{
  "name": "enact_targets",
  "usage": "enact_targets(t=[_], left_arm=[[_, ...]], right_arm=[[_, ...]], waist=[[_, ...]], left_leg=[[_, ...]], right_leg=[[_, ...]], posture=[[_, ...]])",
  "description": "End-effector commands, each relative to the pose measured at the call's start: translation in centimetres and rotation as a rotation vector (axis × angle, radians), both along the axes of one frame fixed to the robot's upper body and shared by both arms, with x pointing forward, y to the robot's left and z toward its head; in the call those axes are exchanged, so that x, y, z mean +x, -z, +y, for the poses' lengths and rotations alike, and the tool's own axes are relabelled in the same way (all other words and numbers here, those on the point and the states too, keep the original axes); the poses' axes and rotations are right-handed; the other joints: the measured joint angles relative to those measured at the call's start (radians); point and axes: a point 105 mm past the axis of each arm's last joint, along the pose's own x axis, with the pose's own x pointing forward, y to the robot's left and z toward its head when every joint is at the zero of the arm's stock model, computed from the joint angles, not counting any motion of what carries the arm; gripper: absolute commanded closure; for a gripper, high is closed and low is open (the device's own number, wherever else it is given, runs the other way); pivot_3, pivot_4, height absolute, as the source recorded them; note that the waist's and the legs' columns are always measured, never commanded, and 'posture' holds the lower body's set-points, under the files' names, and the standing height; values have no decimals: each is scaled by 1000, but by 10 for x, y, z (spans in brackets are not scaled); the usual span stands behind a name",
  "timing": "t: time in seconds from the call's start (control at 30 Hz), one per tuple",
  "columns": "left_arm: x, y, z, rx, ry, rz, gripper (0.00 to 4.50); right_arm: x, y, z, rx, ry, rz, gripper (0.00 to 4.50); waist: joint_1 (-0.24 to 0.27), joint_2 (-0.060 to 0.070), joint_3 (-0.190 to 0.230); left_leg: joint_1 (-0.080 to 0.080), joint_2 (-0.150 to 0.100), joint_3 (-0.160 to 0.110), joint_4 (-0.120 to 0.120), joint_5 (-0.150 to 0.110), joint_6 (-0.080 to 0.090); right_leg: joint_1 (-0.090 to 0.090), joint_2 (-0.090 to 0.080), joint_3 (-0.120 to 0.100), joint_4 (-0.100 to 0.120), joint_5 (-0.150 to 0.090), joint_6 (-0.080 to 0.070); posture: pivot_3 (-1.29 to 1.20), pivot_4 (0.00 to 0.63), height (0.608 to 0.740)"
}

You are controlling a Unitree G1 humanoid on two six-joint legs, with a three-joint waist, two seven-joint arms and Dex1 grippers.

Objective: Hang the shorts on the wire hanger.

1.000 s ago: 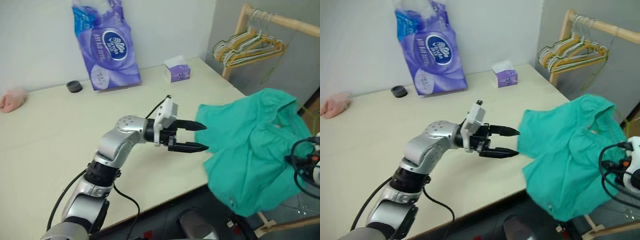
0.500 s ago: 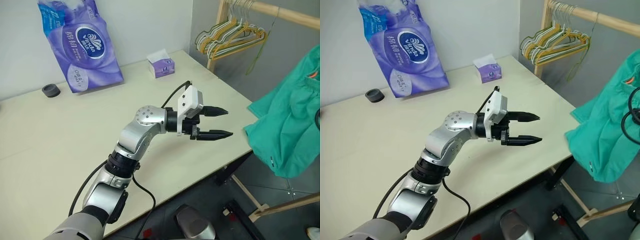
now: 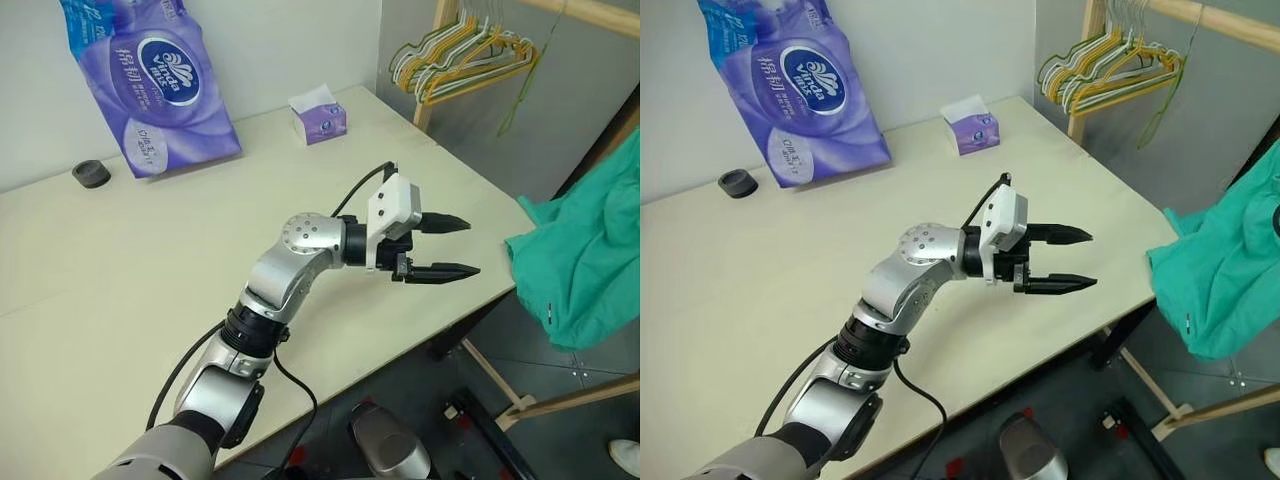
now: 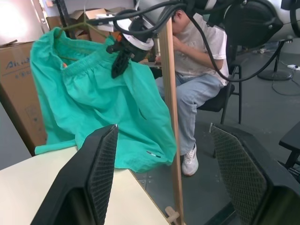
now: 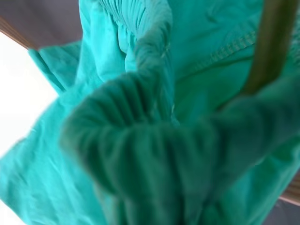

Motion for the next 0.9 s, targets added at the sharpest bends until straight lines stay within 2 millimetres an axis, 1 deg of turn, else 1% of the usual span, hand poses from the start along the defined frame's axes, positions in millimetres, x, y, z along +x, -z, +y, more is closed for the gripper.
enact_targets(t=[0.03,0.2,0.33,0.43,0.47,0.53,0.7,0.8,0.87,0.9], left_arm=[[-2,-12,-3,-11,29,-42,1191],[0,-17,-5,25,85,-47,1191],[10,-26,-7,30,84,-81,1191],[12,-32,-10,21,96,-98,1191],[11,-34,-12,17,102,-105,1157],[11,-36,-14,11,108,-114,1157],[11,-39,-21,8,123,-147,1157],[11,-39,-22,9,125,-160,1157],[11,-39,-23,10,126,-168,1157],[11,-39,-23,10,128,-171,1157]], right_arm=[[-4,-12,-4,-15,-13,-18,4500],[-2,-8,0,-3,-37,-13,4500],[1,-12,-1,-10,-31,-36,4500],[2,-15,0,-1,-24,-59,4500],[3,-16,0,4,-19,-69,3961],[3,-18,0,19,-6,-85,3416],[5,-34,6,64,17,-166,1678],[3,-48,9,67,35,-222,588],[1,-58,9,59,62,-263,23],[0,-64,8,43,81,-288,23]], waist=[[-2,0,0],[-6,0,0],[-10,0,0],[-18,0,0],[-20,0,0],[-22,0,0],[-28,0,0],[-27,0,0],[-27,1,0],[-27,1,0]], left_leg=[[0,0,1,0,0,0],[0,0,3,0,0,0],[-1,-1,3,0,0,0],[-1,-1,3,0,0,0],[-1,-1,3,0,0,0],[-1,-1,3,0,0,0],[-1,-1,3,0,0,0],[-1,-1,3,-1,0,0],[-1,-1,3,0,0,0],[-1,-1,3,0,0,0]], right_leg=[[0,0,0,-1,0,1],[1,-1,2,-4,2,4],[1,-2,2,-4,2,4],[1,-2,2,-4,2,5],[1,-2,2,-4,2,5],[0,-2,2,-4,2,5],[0,-2,2,-4,2,5],[0,-2,3,-4,2,6],[0,-2,3,-4,2,6],[0,-2,3,-4,2,6]], posture=[[-565,176,740],[-567,171,740],[-572,165,740],[-572,162,740],[-573,161,740],[-573,160,740],[-578,147,740],[-579,140,740],[-583,135,740],[-586,135,740]])
